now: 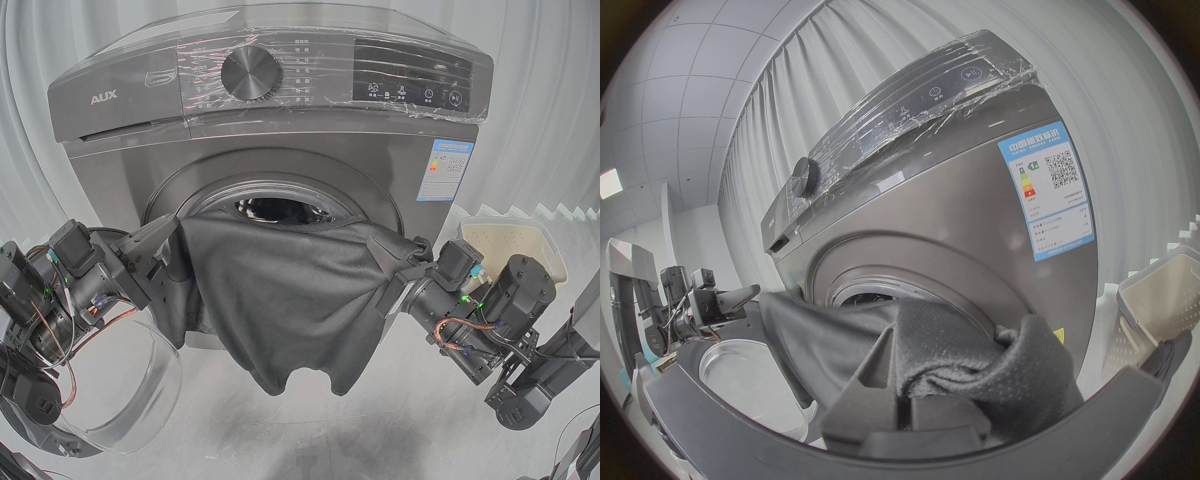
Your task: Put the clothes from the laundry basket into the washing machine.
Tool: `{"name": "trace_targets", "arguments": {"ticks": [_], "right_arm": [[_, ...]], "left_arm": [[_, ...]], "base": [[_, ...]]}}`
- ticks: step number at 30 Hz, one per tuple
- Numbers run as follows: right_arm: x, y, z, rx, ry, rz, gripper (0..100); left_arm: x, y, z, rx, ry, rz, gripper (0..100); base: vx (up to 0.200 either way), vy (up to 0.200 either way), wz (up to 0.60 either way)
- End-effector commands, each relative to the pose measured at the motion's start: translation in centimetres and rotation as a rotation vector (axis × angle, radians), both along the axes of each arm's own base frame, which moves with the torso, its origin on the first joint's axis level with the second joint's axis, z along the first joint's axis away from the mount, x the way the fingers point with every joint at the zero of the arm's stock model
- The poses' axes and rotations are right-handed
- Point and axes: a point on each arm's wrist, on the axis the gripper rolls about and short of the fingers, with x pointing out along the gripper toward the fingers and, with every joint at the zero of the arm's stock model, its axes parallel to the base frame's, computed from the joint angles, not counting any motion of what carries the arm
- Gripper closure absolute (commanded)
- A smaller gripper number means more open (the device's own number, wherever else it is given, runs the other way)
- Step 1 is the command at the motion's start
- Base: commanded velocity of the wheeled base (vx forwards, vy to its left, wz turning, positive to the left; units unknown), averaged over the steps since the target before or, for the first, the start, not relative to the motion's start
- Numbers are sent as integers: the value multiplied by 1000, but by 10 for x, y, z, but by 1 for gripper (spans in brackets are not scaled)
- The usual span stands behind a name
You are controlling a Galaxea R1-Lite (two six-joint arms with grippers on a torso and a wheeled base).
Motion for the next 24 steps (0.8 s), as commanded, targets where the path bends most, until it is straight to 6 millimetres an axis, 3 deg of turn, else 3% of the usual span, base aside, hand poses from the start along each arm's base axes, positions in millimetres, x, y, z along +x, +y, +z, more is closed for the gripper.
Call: {"name": "trace_targets", "arguments": {"ticks": [1,8,24], "right_arm": [[1,-2,7,16,-21,-9,100],[4,1,18,56,-48,-36,100],[0,2,19,61,-48,-22,100]], "left_arm": [[-2,1,1,-2,-4,0,100],[-2,1,-1,1,4,0,100],[-2,1,-7,9,29,1,100]], "base": [[0,0,0],[0,0,0],[0,0,0]]}}
